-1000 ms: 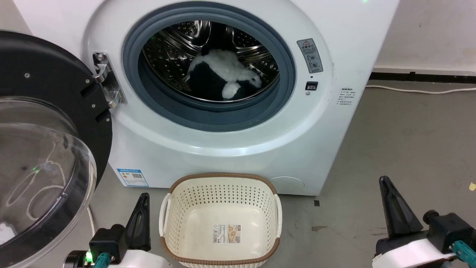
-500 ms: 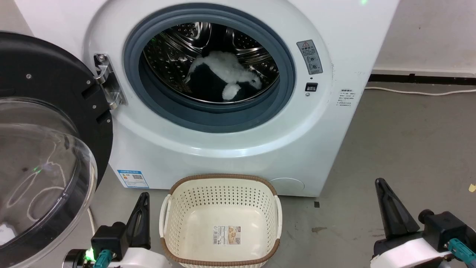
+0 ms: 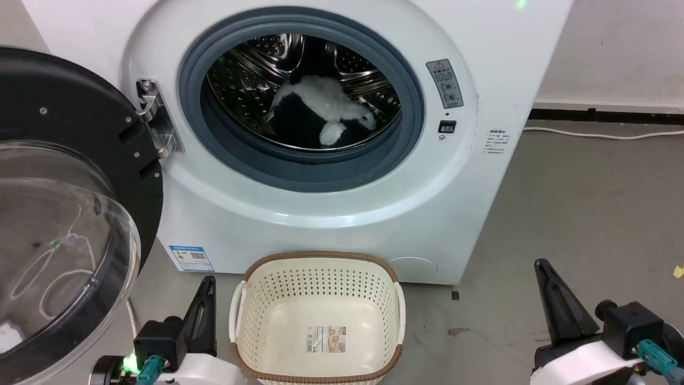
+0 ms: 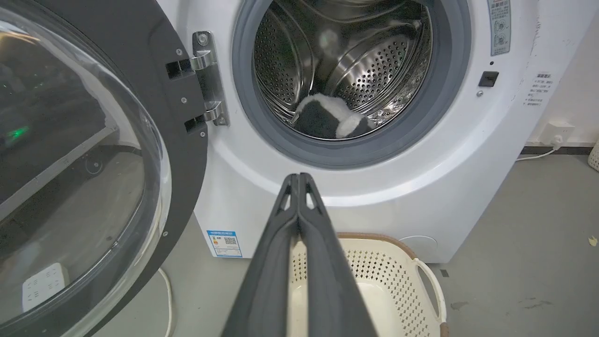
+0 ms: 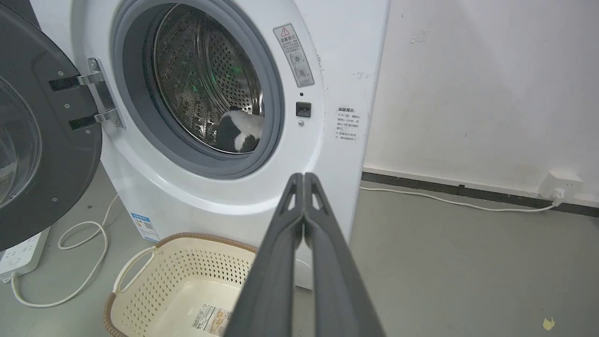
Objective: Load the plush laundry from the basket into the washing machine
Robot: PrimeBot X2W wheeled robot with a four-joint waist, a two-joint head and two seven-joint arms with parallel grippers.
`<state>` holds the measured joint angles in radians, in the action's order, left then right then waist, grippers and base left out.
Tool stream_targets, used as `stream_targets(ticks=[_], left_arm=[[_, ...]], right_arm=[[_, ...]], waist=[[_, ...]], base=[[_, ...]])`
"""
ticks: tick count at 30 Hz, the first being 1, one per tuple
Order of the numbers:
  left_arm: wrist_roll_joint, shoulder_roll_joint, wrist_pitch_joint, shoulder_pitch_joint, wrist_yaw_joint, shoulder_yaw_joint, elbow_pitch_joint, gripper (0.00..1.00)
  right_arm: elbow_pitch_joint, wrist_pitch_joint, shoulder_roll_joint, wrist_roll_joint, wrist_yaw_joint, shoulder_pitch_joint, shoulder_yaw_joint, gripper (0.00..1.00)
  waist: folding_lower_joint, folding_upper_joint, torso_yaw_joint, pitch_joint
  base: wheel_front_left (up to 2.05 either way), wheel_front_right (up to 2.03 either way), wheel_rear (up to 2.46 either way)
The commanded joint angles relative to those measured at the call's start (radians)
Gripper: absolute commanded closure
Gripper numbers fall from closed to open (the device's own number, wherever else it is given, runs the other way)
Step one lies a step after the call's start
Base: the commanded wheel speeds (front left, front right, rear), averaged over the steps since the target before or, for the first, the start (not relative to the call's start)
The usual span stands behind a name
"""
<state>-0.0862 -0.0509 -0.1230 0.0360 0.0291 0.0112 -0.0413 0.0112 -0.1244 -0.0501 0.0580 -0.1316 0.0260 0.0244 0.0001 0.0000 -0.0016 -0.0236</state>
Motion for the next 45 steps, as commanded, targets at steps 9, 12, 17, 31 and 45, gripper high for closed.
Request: stream_targets(ticks=[9,12,17,31,45], left_arm=[[0.022,0.000,0.023,-0.020,-0.009,-0.005,0.011,1.00],[0.026,0.000,0.029,-0.021,-0.011,-0.005,0.013,1.00],[0.033,0.000,0.039,-0.023,-0.013,-0.006,0.016,1.00],[0.052,0.000,0.070,-0.027,-0.019,-0.008,0.025,1.00],[0.069,0.001,0.097,-0.032,-0.024,-0.010,0.033,1.00]], right_arm=[[-0.004,0.024,0.000,-0.018,0.001,-0.015,-0.006,1.00],[-0.004,0.030,0.000,-0.020,0.001,-0.016,-0.007,1.00],[-0.005,0.040,0.000,-0.024,0.001,-0.017,-0.009,1.00],[-0.007,0.071,0.000,-0.037,0.001,-0.020,-0.015,1.00],[-0.009,0.098,0.000,-0.047,0.001,-0.023,-0.020,1.00]], waist=[[-0.0001,0.0000,0.000,0.004],[-0.0001,0.0000,0.000,0.005],[-0.0001,0.0000,0.000,0.007],[-0.0001,0.0000,0.001,0.013],[-0.0001,0.0000,0.001,0.018]], base=[[0.00,0.00,0.00],[0.00,0.00,0.00],[0.00,0.00,0.00],[0.00,0.00,0.00],[0.00,0.00,0.00]])
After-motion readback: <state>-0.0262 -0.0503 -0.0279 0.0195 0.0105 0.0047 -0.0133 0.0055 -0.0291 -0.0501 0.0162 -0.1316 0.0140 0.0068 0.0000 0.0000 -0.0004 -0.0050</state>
